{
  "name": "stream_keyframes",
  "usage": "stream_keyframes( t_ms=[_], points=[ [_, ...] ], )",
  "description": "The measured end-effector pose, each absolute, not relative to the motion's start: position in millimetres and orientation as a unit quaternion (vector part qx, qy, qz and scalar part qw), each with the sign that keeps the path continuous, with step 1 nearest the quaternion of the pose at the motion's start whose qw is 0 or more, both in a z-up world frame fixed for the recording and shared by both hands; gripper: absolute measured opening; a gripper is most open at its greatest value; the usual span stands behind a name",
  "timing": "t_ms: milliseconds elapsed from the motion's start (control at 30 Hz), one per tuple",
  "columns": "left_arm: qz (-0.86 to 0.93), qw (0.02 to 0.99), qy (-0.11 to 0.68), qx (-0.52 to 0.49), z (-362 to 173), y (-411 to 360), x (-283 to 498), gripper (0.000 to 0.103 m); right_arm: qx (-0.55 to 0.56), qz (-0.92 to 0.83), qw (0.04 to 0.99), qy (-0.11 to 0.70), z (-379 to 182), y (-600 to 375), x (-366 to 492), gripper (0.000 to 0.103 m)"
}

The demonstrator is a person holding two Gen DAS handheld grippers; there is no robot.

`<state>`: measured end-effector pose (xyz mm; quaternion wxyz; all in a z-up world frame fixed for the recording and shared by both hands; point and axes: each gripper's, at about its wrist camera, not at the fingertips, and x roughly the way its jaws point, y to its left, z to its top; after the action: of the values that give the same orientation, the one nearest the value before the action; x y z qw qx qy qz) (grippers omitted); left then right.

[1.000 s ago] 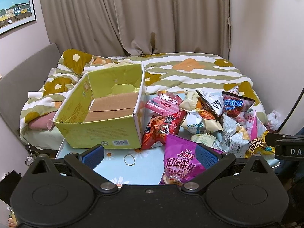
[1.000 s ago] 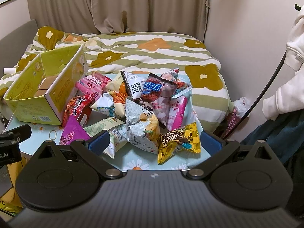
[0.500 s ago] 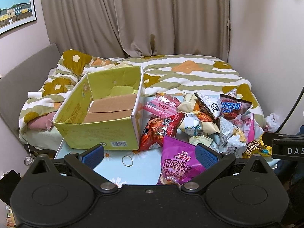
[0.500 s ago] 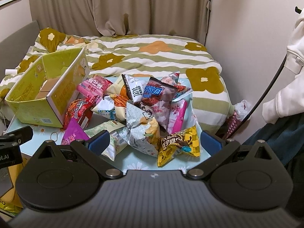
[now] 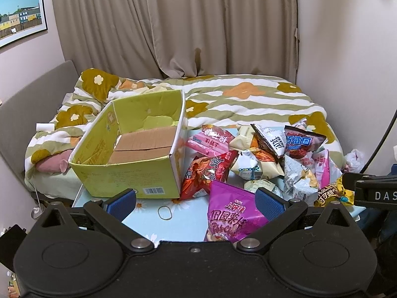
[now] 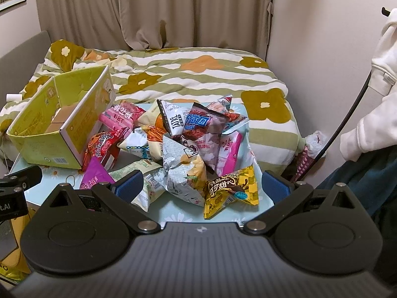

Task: Organize snacks

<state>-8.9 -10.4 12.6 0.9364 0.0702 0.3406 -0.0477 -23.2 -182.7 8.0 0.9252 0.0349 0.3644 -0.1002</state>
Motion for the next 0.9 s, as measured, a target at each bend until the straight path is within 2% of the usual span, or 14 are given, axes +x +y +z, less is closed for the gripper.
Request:
stream_keyframes(
  t_ms=[900],
  points=[
    [-0.045,0.937,0.339,0.069,12.4,-9.3,-8.6,0.103,0.036,-0.100,0.925,0.364,8.1,-183.4,-23.8,0.103]
  ],
)
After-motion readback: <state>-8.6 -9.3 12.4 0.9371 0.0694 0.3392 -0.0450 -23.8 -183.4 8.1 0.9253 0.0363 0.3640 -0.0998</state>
